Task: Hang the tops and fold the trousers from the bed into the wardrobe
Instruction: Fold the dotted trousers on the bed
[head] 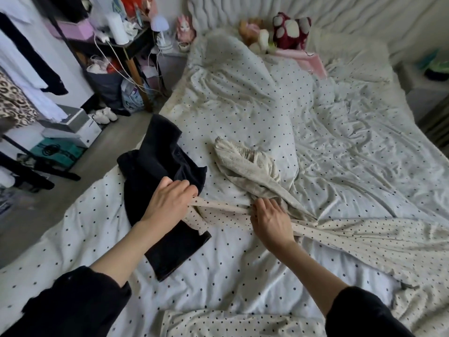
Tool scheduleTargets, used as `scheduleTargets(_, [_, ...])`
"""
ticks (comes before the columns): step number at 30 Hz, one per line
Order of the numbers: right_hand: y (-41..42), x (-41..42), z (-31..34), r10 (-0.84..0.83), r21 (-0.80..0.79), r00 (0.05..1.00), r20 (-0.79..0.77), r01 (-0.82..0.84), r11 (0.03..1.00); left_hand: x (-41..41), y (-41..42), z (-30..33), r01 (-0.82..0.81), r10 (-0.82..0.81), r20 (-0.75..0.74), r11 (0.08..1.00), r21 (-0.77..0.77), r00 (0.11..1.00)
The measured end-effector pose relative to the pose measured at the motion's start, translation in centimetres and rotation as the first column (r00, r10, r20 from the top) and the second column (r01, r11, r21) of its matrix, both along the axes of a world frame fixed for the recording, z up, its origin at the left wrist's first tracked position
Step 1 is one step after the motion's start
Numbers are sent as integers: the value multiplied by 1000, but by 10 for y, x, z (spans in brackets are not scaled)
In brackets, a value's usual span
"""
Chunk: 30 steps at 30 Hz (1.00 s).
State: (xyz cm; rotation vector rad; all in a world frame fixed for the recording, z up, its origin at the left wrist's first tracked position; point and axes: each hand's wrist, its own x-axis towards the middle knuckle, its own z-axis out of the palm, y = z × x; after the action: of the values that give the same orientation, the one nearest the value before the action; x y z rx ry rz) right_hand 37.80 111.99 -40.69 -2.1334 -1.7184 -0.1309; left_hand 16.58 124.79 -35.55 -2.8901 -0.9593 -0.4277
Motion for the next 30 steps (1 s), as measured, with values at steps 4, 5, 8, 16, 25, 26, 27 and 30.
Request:
scheduleTargets(4, [22, 20, 26, -91, 120, 994, -60, 98, 988, 13, 18, 25, -42, 40, 89, 999, 19, 995])
scheduleTargets(5, [27, 25, 33, -117, 156, 990, -80, 128, 979, 19, 23, 35, -48, 45, 125, 999, 23, 991])
scheduleTargets(8, [35, 35, 52, -169, 236, 982, -88, 186, 954, 36, 36, 60, -33, 20, 174, 997, 73, 985])
scheduleTargets(16, [16, 9, 44, -17, 195, 1000, 11, 15, 981, 3, 24, 47, -3, -11, 142, 995, 101, 990])
scheduleTargets(25, [-22, -58, -49, 207, -635, 939, -274, -338, 695, -89, -39, -72, -251, 20, -483, 874, -417, 875])
scheduleTargets(26, [-25, -63, -55, 199, -681, 931, -307, -361, 637, -93, -45, -82, -285, 4, -525, 844, -455, 851])
scheduleTargets(27, [-27, -65, -61, 181, -710, 920, -347, -384, 591, -96, -49, -90, -312, -17, -569, 823, -476, 822])
scheduleTargets(30, [-27, -60, -74, 130, -723, 909, -395, -395, 566, -88, -50, -105, -364, -68, -636, 771, -522, 769])
